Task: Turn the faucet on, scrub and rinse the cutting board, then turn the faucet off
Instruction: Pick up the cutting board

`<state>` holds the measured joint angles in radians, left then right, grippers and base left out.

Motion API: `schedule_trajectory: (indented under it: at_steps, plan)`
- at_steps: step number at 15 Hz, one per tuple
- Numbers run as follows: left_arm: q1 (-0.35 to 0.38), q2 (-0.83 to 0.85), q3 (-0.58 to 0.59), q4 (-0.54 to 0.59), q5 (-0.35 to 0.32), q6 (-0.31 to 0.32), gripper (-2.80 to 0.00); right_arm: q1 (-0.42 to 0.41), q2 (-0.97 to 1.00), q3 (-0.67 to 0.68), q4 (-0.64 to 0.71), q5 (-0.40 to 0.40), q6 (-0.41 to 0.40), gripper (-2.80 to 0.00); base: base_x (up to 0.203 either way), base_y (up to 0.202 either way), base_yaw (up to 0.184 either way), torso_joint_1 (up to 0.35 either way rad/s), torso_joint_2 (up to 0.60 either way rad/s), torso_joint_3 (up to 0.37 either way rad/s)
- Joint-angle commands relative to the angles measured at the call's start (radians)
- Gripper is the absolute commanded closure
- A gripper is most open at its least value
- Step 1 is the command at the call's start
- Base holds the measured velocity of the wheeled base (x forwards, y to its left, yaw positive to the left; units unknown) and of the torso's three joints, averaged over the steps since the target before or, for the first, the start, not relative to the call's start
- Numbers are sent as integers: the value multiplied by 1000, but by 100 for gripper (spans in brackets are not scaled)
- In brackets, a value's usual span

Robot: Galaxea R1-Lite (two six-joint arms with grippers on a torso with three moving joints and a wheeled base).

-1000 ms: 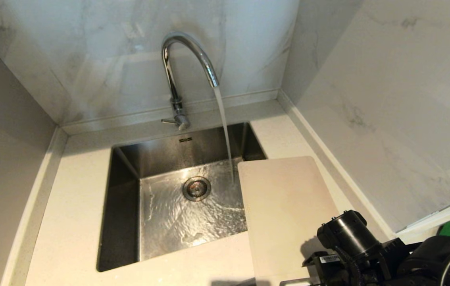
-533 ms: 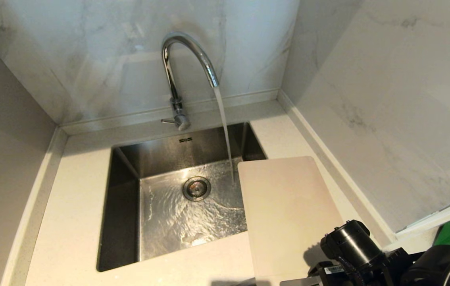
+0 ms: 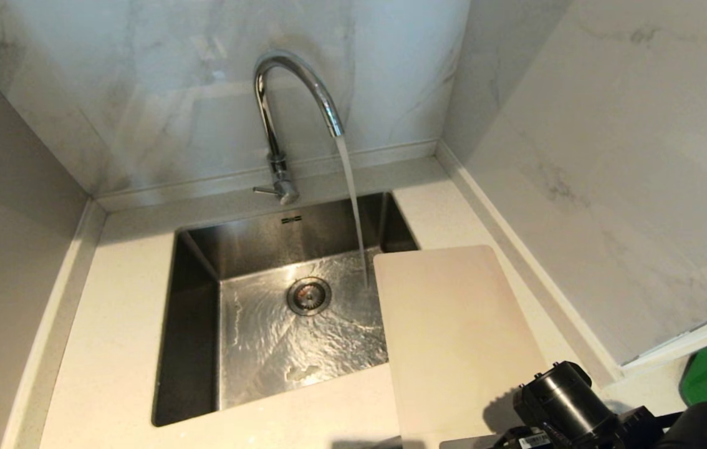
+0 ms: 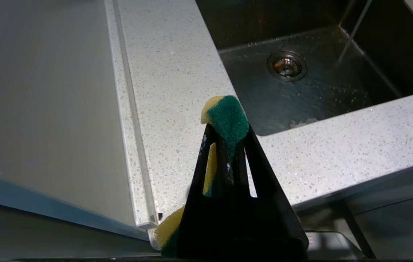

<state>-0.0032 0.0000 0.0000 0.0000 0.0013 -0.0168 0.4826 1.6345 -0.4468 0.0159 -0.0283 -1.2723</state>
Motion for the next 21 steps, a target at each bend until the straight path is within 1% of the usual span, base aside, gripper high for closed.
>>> schedule_trajectory:
  at_steps: [1,4,11,16,21]
  plan:
    - [0,2,0,0,0,0,0,2,-22,13,6,-1,-7,-280,0,0,0,0,0,0]
    - [0,2,0,0,0,0,0,19,-6,13,6,-1,-7,-280,0,0,0,0,0,0]
    - [0,2,0,0,0,0,0,20,69,-8,-4,-2,-4,-280,0,0,0,0,0,0]
    - [0,2,0,0,0,0,0,18,126,-11,-58,-3,-2,-280,0,0,0,0,0,0]
    - [0,2,1,0,0,0,0,19,186,-13,-63,-4,-2,-280,0,0,0,0,0,0]
